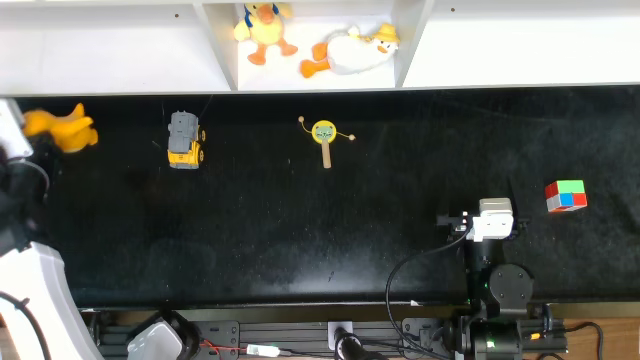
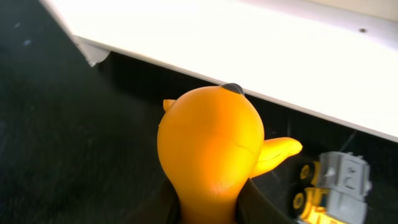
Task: Store Toys
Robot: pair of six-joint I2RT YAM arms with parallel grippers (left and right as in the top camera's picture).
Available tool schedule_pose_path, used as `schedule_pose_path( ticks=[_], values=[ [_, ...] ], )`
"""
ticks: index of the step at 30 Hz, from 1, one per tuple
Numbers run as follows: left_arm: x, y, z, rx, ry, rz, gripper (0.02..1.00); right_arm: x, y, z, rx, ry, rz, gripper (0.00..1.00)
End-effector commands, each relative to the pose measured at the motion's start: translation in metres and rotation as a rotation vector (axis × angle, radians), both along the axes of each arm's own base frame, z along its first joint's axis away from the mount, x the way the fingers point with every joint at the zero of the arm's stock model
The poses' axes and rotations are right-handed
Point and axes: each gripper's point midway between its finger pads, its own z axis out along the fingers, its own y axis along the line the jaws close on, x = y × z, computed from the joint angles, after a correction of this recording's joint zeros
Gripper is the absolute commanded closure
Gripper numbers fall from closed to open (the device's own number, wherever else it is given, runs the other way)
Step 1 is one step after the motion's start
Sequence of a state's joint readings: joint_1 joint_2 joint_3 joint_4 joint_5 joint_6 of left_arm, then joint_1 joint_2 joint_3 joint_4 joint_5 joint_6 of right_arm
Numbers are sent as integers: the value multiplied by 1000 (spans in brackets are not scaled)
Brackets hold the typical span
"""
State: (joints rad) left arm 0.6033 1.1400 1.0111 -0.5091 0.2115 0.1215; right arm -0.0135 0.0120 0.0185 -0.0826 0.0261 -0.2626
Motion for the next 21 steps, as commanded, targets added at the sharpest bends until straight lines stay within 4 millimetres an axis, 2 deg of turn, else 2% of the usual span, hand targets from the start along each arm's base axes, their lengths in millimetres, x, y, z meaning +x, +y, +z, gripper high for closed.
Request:
schedule_pose_path(
  ticks=[1,10,16,21],
  values=[
    [18,0,19,35,14,20,801,0,0,-4,8,2,1,5],
    [53,14,3,-11,169,13,855,0,0,-4,8,2,1,5],
    [87,11,2,26,191,-36,853,0,0,-4,8,2,1,5],
    [102,6,0,53,183,-49,851,0,0,-4,8,2,1,5]
  ],
)
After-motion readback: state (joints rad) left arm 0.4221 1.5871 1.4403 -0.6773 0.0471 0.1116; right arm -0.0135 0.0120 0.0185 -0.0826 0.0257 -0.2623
